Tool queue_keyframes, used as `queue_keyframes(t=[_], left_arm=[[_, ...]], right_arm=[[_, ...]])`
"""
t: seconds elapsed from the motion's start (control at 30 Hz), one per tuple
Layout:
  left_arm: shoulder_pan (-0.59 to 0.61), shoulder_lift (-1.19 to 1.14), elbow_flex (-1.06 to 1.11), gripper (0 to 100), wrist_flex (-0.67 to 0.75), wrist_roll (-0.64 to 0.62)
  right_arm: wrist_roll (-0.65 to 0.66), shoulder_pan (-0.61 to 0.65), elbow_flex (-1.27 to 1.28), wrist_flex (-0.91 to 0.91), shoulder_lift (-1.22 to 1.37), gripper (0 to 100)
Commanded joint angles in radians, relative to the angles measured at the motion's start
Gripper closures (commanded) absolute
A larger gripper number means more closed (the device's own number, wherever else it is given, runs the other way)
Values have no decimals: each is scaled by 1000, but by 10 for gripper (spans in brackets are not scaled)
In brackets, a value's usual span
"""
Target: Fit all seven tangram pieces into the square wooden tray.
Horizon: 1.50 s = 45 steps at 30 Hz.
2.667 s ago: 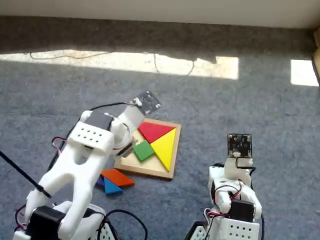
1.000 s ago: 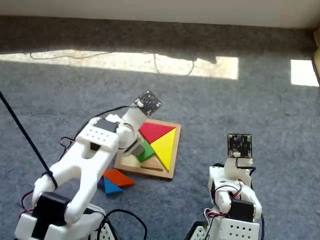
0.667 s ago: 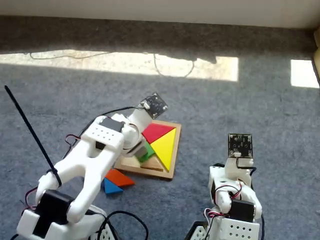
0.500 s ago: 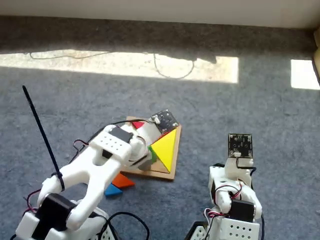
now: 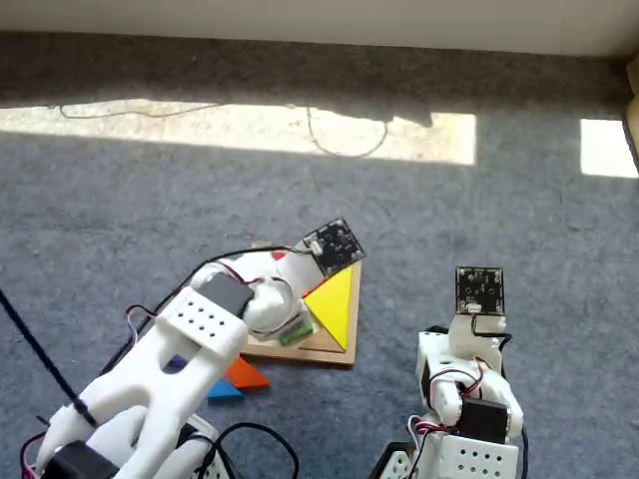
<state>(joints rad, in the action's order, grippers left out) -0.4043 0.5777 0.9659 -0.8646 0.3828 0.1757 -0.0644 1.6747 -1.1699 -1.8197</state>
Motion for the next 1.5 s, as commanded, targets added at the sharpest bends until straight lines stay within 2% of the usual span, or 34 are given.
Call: queue_keyframes(t=[0.0, 0.17, 0.33, 0.63, 0.73, 1.0, 1.23, 1.47], left_arm=[[70, 79, -4, 778, -5, -20], [163, 81, 27, 778, 2, -12], [165, 81, 111, 778, 3, 69], [163, 76, 228, 778, 95, 86], [136, 15, 225, 778, 129, 84], [58, -232, 45, 778, 123, 55], [-91, -239, -8, 781, 55, -38], [-96, -237, -79, 783, -51, -48]], right_arm=[[8, -12, 94, 19, -15, 989], [8, -12, 94, 19, -15, 989], [8, -12, 94, 19, -15, 989], [8, -12, 94, 19, -15, 989], [8, -12, 94, 19, -15, 989], [8, -12, 94, 19, -15, 989], [8, -12, 94, 19, -15, 989], [8, -12, 94, 19, -15, 989]])
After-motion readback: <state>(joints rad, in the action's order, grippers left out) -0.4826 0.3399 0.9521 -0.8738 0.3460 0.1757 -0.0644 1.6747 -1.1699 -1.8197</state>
